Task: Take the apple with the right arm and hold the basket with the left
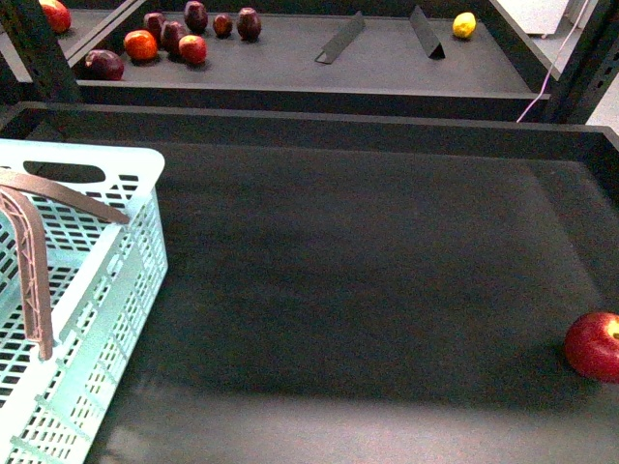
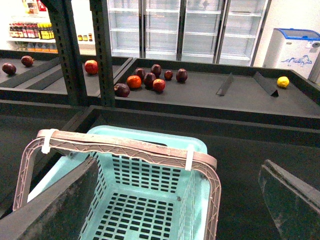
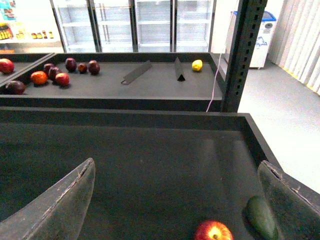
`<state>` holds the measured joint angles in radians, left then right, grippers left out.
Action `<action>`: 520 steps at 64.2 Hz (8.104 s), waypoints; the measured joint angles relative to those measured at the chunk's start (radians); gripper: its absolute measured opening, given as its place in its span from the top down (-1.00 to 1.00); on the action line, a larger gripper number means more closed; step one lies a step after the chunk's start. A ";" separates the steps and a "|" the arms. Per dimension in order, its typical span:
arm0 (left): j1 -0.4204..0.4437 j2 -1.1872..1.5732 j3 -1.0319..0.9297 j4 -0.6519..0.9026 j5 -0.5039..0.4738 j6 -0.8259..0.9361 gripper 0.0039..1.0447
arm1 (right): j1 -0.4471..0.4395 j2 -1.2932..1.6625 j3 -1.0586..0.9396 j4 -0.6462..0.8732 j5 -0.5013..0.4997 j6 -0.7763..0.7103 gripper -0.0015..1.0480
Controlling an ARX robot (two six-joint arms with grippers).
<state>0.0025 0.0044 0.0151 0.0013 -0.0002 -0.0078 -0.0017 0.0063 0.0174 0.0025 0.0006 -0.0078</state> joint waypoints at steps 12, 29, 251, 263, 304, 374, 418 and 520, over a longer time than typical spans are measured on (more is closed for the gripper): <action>0.000 0.000 0.000 0.000 0.000 0.000 -0.87 | 0.000 0.000 0.000 0.000 0.000 0.000 -0.83; 0.000 0.000 0.000 0.000 0.000 0.000 -0.87 | 0.000 0.000 0.000 0.000 0.000 0.000 -0.83; -0.532 1.359 0.910 -0.052 0.020 -1.010 0.71 | 0.000 -0.001 0.000 -0.001 0.000 0.001 -0.83; -0.609 1.357 0.911 -0.026 0.032 -0.929 0.71 | 0.000 -0.001 0.000 -0.001 0.000 0.000 -0.83; -0.617 1.357 0.914 -0.026 0.032 -0.904 0.71 | -0.118 0.277 0.147 -0.359 -0.293 -0.042 -0.83; -0.617 1.356 0.914 -0.026 0.030 -0.901 0.71 | -0.281 2.118 0.756 0.391 -0.037 -0.307 -0.83; -0.617 1.356 0.914 -0.026 0.030 -0.901 0.71 | -0.246 2.383 0.951 0.330 -0.005 -0.298 -0.83; -0.617 1.356 0.914 -0.026 0.031 -0.901 0.71 | -0.133 1.287 0.755 0.051 -0.397 -0.311 -0.42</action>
<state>-0.6144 1.3602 0.9291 -0.0246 0.0303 -0.9092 -0.1349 1.2934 0.7723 0.0540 -0.3969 -0.3183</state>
